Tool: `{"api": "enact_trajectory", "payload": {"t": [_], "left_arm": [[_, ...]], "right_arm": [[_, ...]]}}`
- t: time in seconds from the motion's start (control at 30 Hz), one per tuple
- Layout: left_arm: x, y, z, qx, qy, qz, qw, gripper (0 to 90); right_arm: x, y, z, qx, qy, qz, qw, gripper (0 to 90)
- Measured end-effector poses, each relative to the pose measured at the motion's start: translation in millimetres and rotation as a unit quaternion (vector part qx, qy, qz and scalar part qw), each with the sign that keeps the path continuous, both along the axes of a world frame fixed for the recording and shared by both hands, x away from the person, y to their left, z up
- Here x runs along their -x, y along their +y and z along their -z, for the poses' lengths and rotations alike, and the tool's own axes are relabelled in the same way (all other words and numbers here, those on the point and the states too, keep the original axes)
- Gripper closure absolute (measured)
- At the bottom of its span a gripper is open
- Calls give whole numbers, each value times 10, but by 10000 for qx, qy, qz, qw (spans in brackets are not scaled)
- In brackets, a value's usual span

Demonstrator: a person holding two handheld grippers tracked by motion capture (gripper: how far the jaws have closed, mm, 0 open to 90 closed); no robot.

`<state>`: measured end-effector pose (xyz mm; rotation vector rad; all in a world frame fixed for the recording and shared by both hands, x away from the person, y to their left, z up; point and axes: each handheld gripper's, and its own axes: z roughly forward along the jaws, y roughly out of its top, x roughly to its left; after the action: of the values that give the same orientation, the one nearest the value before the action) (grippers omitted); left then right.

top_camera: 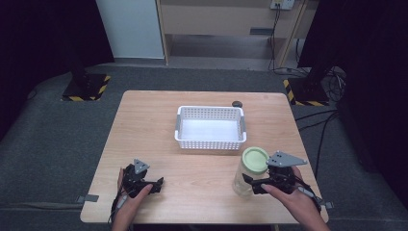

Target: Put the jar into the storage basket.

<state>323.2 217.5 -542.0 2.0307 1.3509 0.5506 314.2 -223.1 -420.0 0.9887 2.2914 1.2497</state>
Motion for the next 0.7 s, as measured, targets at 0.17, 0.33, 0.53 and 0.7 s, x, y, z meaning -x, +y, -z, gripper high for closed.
{"api": "enact_trajectory", "payload": {"t": [0.17,0.33,0.53,0.7], "left_arm": [[0,0,0,1,-1,0,10000,0],[0,0,0,0,-1,0,10000,0],[0,0,0,0,-1,0,10000,0],[0,0,0,1,-1,0,10000,0]], "right_arm": [[-21,24,-11,-31,17,-31,10000,73],[-48,45,-20,-57,27,-63,10000,89],[-39,67,-28,-1,-53,-55,10000,109],[-35,72,-35,-10,-41,34,10000,112]]}}
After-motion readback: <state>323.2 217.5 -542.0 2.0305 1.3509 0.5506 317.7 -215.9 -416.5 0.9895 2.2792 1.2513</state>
